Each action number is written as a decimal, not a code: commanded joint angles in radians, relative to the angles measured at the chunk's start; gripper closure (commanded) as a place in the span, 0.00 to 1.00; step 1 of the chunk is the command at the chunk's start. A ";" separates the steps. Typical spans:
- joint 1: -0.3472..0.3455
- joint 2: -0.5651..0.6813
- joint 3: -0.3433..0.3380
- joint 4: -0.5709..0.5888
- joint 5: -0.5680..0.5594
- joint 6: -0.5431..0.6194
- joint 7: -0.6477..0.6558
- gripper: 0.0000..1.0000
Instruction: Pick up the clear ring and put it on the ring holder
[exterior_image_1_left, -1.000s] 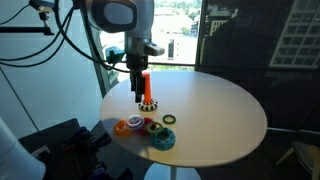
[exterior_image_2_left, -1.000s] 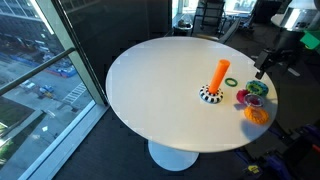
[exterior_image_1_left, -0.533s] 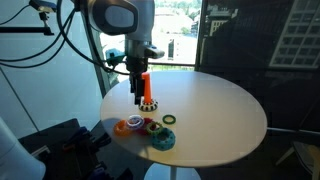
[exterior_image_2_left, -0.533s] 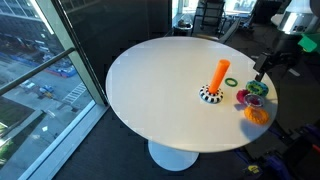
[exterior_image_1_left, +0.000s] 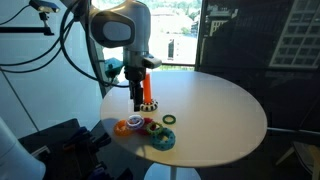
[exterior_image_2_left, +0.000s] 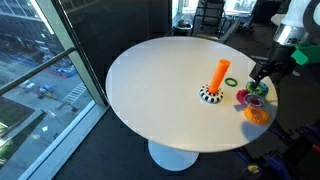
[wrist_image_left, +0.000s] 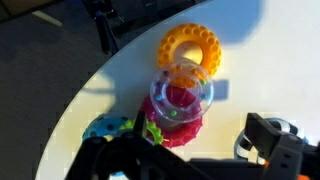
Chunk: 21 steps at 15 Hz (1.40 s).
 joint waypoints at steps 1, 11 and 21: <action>0.010 0.017 0.002 -0.029 -0.017 0.088 0.056 0.00; 0.029 0.090 0.000 -0.073 -0.029 0.210 0.112 0.00; 0.047 0.180 -0.012 -0.066 -0.066 0.348 0.169 0.00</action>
